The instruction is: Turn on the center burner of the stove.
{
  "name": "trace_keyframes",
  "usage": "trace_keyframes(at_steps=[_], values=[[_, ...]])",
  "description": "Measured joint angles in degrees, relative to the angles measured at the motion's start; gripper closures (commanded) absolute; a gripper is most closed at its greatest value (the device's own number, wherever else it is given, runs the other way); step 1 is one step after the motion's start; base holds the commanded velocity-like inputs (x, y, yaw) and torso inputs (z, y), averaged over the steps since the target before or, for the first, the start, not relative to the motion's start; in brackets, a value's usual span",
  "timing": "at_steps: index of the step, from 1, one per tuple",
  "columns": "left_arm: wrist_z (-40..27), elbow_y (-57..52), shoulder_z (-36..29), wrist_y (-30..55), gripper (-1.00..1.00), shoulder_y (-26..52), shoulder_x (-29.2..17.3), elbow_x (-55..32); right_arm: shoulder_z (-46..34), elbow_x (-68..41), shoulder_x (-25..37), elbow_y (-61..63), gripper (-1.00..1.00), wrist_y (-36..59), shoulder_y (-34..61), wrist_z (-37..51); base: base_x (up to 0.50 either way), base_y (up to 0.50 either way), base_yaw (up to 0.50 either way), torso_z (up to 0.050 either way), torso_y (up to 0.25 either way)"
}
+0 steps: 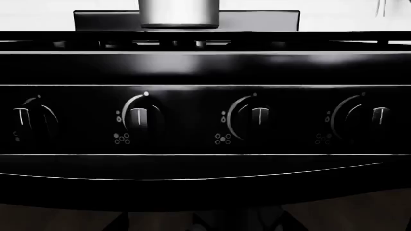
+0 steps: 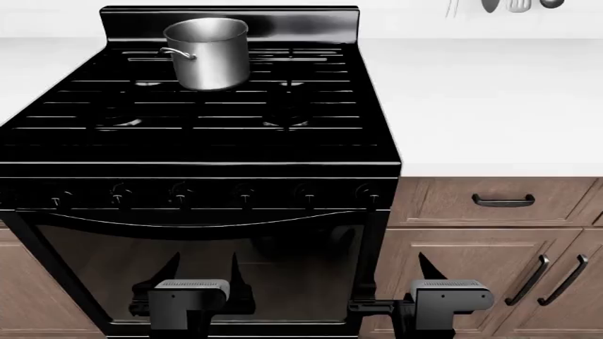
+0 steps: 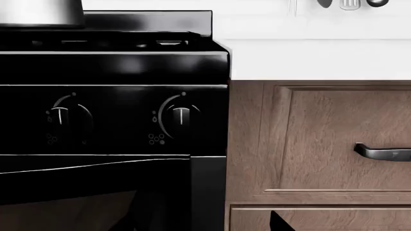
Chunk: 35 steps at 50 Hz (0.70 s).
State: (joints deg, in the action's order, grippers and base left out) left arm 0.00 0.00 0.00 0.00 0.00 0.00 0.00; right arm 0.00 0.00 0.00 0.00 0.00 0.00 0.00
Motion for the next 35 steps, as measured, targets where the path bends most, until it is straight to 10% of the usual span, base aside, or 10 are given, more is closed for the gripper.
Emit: trace_keyframes(at_steps=[35], values=[[-3.9, 0.0, -4.4, 0.0, -1.00, 0.3, -3.9, -3.5, -5.5, -2.4, 3.8, -1.7, -1.00, 0.4, 0.3, 3.2, -0.04, 0.36, 0.00, 0.000, 0.000]])
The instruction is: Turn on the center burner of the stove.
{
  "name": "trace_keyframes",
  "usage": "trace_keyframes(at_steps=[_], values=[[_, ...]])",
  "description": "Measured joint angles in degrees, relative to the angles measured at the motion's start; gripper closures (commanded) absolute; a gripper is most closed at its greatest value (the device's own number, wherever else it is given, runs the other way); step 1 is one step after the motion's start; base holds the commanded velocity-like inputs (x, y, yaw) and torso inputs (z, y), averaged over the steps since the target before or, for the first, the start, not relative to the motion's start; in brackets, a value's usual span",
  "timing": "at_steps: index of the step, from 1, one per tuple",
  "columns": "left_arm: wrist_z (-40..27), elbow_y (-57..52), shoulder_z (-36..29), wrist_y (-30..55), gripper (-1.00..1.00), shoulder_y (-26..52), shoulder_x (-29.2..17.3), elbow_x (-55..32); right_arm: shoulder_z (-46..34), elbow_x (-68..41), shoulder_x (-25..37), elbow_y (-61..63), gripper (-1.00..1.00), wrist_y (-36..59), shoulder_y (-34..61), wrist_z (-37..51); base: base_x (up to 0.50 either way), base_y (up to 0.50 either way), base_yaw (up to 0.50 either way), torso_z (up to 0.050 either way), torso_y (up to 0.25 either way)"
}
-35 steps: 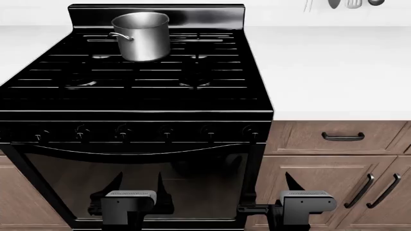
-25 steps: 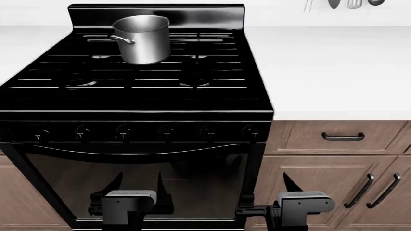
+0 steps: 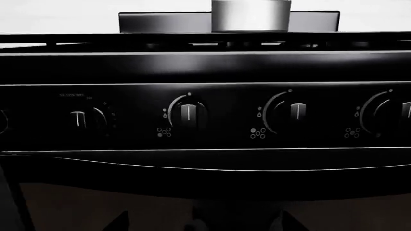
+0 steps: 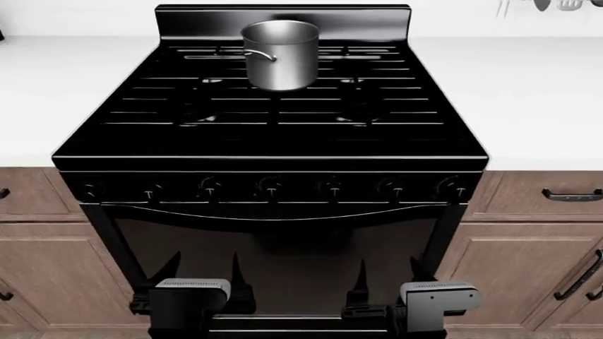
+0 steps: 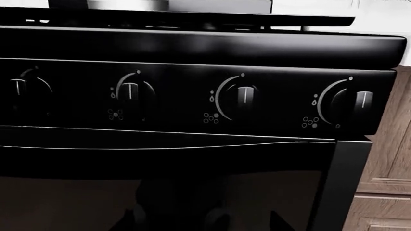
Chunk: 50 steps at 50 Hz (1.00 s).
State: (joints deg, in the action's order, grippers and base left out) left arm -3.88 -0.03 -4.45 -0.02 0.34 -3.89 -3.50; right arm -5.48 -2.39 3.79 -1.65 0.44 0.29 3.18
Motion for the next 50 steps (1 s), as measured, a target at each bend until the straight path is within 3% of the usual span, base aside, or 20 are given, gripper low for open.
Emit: trace_keyframes(at_steps=[8, 18, 31, 50], values=[[-0.6, -0.3, -0.8, 0.0, -1.00, 0.0, -0.7, -0.5, -0.2, -1.5, 0.5, 0.2, -1.00, -0.1, -0.2, 0.5, -0.03, 0.50, 0.00, 0.000, 0.000], [-1.4, -0.6, -1.6, 0.0, -1.00, 0.0, -1.5, -1.1, -0.1, -4.4, 0.8, 0.4, -1.00, -1.0, -0.4, 0.3, 0.03, 0.00, 0.00, 0.000, 0.000], [-2.1, -1.0, -2.7, 0.0, -1.00, 0.0, -2.3, -1.9, -0.5, -7.5, 1.7, 1.0, -1.00, -0.6, -0.7, -0.1, 0.50, 0.00, 0.00, 0.000, 0.000], [-3.1, -1.3, -3.7, 0.0, -1.00, 0.1, -3.2, -3.0, -2.8, -10.1, 3.8, 6.6, -1.00, 8.3, 1.0, 0.3, 0.00, 0.00, 0.00, 0.000, 0.000]])
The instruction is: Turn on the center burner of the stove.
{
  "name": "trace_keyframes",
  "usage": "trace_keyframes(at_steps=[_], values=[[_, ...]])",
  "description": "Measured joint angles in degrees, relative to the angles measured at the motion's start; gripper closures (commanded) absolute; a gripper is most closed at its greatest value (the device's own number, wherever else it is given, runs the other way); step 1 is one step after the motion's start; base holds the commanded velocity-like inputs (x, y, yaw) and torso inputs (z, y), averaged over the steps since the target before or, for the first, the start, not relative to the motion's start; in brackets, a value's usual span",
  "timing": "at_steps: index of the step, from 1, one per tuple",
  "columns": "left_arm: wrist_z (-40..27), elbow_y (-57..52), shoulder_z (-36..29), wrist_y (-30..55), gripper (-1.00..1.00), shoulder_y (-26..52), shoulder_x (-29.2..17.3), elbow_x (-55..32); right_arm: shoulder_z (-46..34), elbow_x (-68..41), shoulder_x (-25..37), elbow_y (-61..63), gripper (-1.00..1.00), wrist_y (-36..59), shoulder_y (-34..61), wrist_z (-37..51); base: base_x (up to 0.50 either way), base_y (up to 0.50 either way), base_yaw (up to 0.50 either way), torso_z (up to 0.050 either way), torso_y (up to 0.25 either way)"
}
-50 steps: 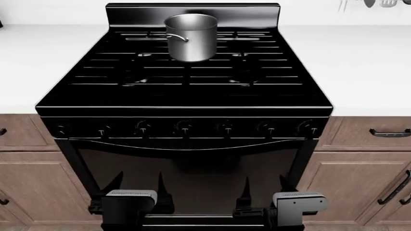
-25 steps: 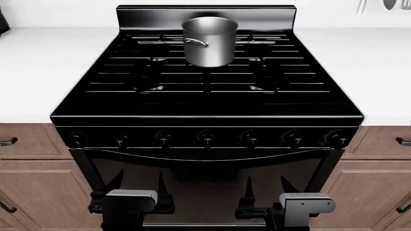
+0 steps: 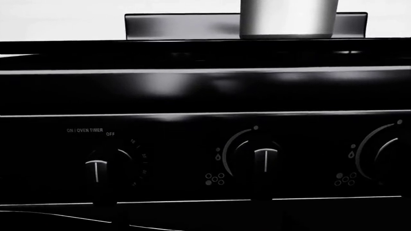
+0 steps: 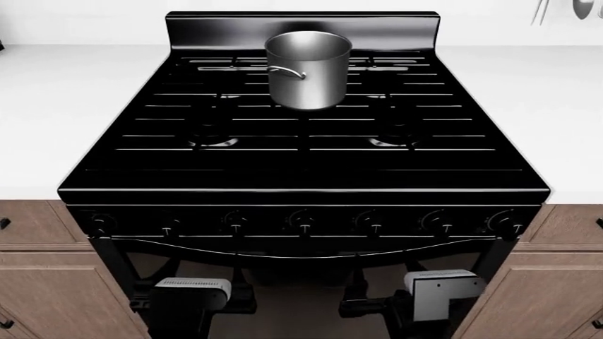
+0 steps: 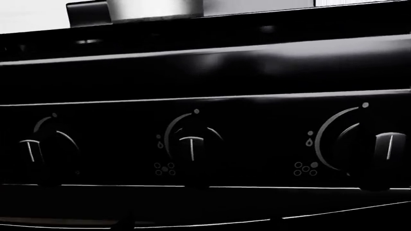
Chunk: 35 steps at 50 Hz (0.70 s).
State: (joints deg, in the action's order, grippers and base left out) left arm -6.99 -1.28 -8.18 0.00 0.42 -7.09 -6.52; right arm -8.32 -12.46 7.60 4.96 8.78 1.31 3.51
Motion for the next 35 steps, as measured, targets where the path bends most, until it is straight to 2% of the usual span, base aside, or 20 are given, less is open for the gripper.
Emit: trace_keyframes(at_steps=[35], values=[[-1.4, -0.1, -1.5, 0.0, -1.00, 0.3, -1.2, -2.0, -2.8, -1.0, 1.6, -0.9, -1.00, 9.8, 10.6, 1.3, 0.00, 0.00, 0.00, 0.000, 0.000]])
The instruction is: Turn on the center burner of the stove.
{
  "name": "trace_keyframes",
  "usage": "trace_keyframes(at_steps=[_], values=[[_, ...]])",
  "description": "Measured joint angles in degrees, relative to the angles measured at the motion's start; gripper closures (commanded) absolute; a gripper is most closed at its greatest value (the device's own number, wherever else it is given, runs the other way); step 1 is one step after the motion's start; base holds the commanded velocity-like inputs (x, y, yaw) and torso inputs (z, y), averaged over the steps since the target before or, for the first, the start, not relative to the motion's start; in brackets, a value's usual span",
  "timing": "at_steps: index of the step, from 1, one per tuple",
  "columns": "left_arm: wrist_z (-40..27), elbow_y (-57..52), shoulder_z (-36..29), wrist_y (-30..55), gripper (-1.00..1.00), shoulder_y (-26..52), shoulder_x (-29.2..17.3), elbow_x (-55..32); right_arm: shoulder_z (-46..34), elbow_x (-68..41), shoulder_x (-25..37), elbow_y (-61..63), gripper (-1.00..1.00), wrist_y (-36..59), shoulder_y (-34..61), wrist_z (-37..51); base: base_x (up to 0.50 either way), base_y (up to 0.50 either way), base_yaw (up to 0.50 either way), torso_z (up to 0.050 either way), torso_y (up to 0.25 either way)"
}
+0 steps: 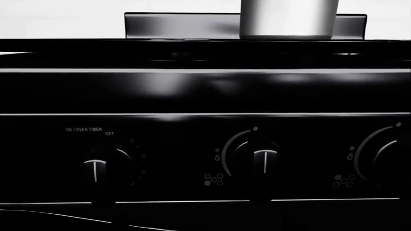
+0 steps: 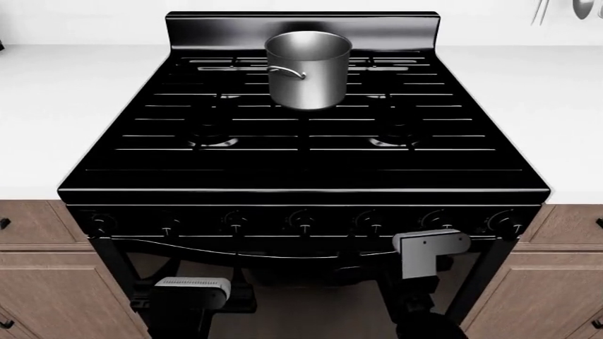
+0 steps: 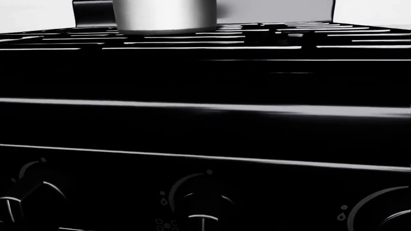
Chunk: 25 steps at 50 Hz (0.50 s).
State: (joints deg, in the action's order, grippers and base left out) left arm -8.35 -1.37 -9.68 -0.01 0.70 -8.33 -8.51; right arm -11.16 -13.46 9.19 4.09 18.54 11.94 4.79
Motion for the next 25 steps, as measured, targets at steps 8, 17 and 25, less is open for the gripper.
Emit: trace_keyframes(at_steps=[8, 17, 25], values=[[-0.3, 0.0, -0.3, -0.1, -1.00, 0.1, -0.3, -0.3, -0.2, -0.1, 0.1, -0.9, 1.00, 0.0, 1.0, 0.3, 0.00, 0.00, 0.00, 0.000, 0.000], [-0.7, -0.2, -0.5, 0.0, -1.00, 0.1, -0.6, -0.7, 0.0, 0.7, 0.6, -1.3, 1.00, 0.3, 1.3, 1.1, 0.00, 0.00, 0.00, 0.000, 0.000], [-0.9, -0.4, -0.9, 0.0, -1.00, 0.1, -0.8, -1.1, -0.6, 1.6, 1.0, -1.0, 1.00, 0.7, 1.5, 1.5, 0.01, 0.00, 0.00, 0.000, 0.000]])
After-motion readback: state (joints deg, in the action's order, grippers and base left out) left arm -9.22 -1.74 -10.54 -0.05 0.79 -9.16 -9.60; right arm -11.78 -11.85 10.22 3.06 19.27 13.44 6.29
